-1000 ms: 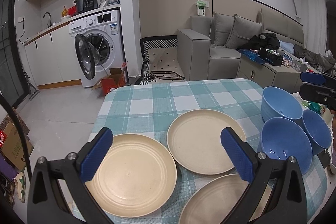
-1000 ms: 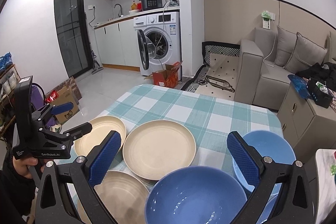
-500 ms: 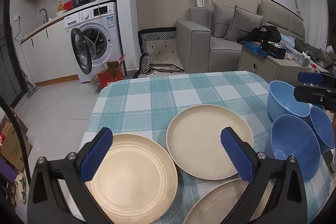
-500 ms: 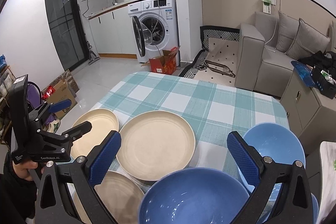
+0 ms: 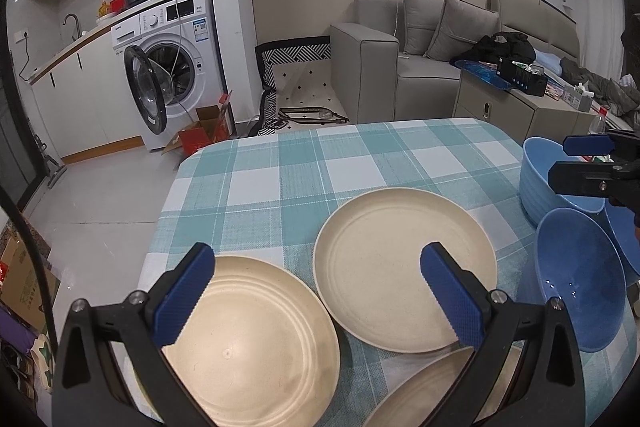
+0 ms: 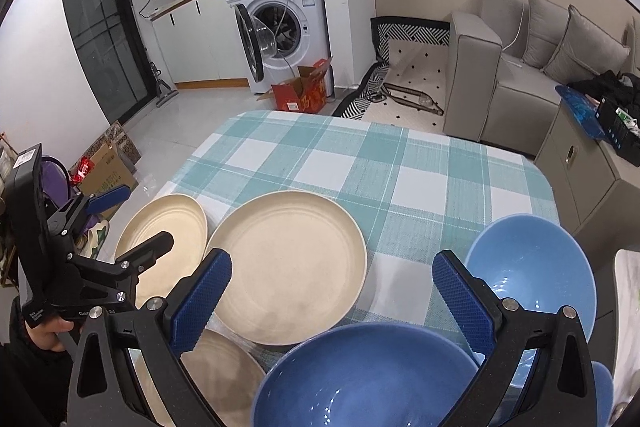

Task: Organize plates and bowls
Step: 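Lower both open grippers toward the rims of the cream plates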

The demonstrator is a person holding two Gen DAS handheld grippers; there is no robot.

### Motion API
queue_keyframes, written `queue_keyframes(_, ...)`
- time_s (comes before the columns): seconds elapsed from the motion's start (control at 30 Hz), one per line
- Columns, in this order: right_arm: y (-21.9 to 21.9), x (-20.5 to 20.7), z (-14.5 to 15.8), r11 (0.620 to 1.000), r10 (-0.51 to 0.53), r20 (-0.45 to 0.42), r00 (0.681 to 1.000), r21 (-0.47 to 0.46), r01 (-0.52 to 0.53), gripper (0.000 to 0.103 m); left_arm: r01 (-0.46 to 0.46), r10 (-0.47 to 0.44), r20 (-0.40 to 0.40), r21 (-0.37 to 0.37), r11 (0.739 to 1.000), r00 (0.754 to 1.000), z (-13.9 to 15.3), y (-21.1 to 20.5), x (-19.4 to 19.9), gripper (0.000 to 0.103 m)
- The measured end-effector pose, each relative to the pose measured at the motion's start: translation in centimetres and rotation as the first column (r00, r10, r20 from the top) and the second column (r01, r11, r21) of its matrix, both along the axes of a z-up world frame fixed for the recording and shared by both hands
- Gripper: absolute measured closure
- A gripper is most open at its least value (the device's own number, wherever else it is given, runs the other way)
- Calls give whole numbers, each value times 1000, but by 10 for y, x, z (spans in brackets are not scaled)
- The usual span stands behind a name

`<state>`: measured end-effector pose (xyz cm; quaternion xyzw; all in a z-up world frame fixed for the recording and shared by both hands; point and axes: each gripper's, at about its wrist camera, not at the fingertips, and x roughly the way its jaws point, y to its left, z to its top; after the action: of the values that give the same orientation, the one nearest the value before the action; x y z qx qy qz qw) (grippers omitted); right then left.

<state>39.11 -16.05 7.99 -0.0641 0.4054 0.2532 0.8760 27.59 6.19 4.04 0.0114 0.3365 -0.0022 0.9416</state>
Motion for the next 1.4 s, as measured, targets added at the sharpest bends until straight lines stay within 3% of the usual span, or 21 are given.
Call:
queue_keyframes(0.93, 36, 54, -66, 991, -6, -216, 976, -133, -24, 0, 40, -37, -104, 29, 999, 994, -33, 1, 48, 0)
queue_keyframes(1.4, 47, 66, -85, 976, -15, -271, 962, -212, -45, 0, 65, -58, -161, 37, 997, 985, -51, -3, 69, 0)
